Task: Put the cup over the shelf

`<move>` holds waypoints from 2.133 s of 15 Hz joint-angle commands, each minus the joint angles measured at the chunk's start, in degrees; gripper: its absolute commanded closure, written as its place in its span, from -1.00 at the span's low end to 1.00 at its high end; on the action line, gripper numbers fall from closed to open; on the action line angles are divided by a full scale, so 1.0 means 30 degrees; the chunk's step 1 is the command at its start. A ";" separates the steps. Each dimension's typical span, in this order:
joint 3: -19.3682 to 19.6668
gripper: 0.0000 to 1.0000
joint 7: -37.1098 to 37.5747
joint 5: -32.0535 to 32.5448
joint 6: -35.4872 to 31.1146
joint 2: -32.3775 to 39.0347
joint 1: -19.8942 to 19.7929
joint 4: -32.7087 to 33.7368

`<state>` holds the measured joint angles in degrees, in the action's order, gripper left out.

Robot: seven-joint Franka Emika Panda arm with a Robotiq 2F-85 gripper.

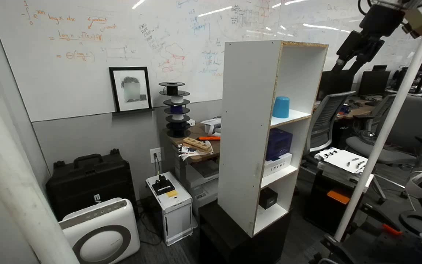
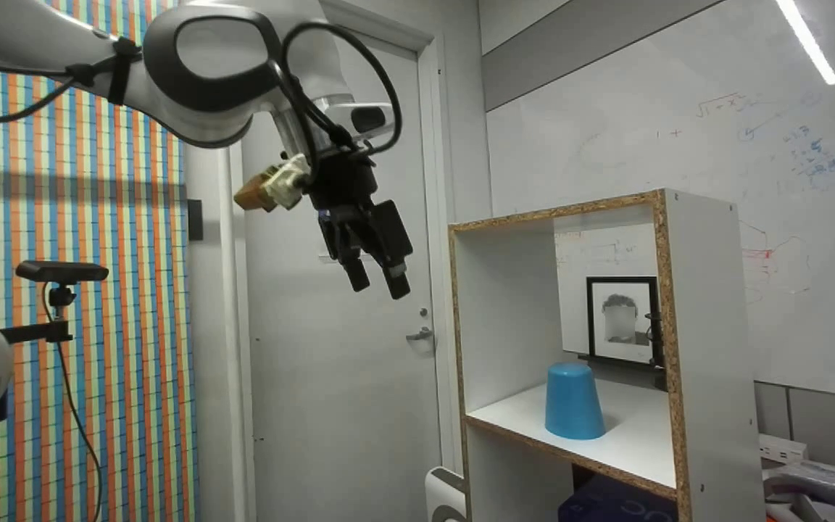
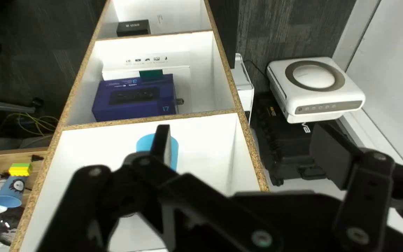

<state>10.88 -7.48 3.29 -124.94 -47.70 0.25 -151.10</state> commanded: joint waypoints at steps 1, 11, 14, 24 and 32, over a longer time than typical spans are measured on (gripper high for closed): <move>0.1454 -1.00 -0.2158 -0.1336 -0.4153 0.2057 0.0507 -0.0747; 0.4192 -1.00 -0.5805 -0.7341 -1.1362 1.0785 0.3523 0.1849; 0.5023 -1.00 -0.6758 -0.9269 -1.2447 1.2937 0.4678 0.3516; 0.4712 -1.00 -0.9633 -1.4744 -1.4041 1.8530 0.4948 0.7583; 0.4540 -0.02 -1.0430 -1.5358 -1.4249 1.9152 0.4817 0.7985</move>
<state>24.15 -37.93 -43.66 -168.42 10.68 14.92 -127.23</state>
